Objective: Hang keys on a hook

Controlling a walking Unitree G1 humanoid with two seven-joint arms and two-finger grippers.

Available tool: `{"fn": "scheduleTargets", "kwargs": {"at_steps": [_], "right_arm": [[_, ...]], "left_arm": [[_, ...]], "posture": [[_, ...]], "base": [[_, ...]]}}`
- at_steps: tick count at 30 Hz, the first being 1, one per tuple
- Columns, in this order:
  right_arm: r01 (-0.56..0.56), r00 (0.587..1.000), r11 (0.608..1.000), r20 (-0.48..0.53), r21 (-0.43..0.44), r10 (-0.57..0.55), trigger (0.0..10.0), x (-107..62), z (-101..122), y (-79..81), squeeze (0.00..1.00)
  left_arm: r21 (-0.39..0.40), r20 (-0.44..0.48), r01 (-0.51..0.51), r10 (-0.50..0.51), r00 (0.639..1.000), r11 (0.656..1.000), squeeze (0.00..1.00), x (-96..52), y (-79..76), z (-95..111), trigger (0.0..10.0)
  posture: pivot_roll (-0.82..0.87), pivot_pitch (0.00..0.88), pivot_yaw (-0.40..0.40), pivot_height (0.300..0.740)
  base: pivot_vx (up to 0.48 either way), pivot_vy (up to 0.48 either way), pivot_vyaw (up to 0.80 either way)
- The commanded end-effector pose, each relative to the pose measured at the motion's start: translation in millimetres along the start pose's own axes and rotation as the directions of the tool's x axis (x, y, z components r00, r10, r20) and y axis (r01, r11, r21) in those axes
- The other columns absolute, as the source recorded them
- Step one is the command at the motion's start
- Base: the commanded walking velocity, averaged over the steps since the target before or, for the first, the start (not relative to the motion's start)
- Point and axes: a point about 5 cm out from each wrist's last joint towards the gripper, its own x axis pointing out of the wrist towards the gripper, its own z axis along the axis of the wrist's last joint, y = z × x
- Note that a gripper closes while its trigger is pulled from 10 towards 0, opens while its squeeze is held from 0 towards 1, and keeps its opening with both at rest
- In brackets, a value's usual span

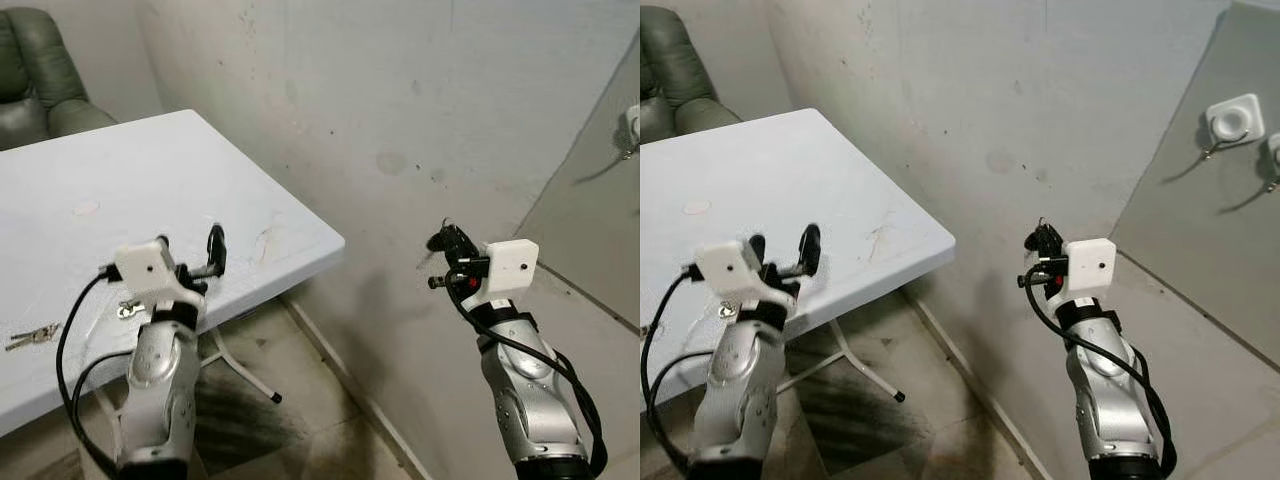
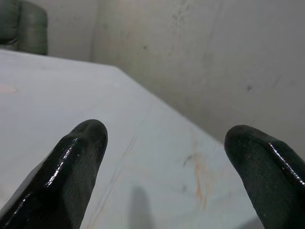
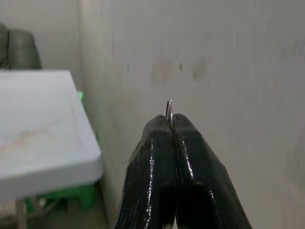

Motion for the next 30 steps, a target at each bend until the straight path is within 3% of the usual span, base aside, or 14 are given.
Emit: {"fn": "scheduleTargets", "kwargs": {"at_steps": [1, 8, 10, 16, 30], "right_arm": [[0.011, 0.999, 1.000, -0.032, -0.002, -0.011, 10.0, -5.5, -9.3, -2.5, 0.00], [0.016, 0.995, 1.000, -0.102, -0.012, -0.017, 10.0, -17.5, -28.1, -4.1, 0.00], [0.017, 0.993, 1.000, -0.117, -0.012, -0.018, 10.0, -21.4, -33.3, -4.3, 0.00], [0.016, 0.993, 1.000, -0.117, -0.010, -0.017, 10.0, -21.9, -33.4, -3.9, 0.00], [0.015, 0.994, 1.000, -0.111, -0.007, -0.016, 10.0, -22.8, -34.4, -2.2, 0.00]], "left_arm": [[0.019, -0.020, 0.026, -0.025, 0.999, 0.999, 0.00, -5.1, -4.4, -8.1, 10.0], [0.009, -0.061, 0.031, -0.030, 0.998, 0.999, 0.00, -18.3, -6.3, -24.5, 10.0], [-0.027, -0.074, 0.033, -0.035, 0.997, 0.999, 0.00, -21.3, -7.4, -27.5, 10.0], [-0.043, -0.069, 0.025, -0.028, 0.997, 0.999, 0.00, -20.7, -5.1, -26.5, 10.0], [-0.051, -0.065, 0.033, -0.036, 0.997, 0.998, 0.00, -21.2, -5.4, -25.4, 10.0]], "posture": [[0.01, 0.000, -0.052, 0.740], [0.01, 0.000, -0.055, 0.740], [0.01, 0.000, -0.056, 0.740], [0.02, 0.000, -0.057, 0.740], [0.02, 0.000, -0.056, 0.740]], "base": [[0.000, 0.000, 0.00], [0.000, 0.000, 0.00], [0.000, 0.000, 0.00], [0.000, 0.000, 0.00], [0.000, 0.395, 0.00]]}}
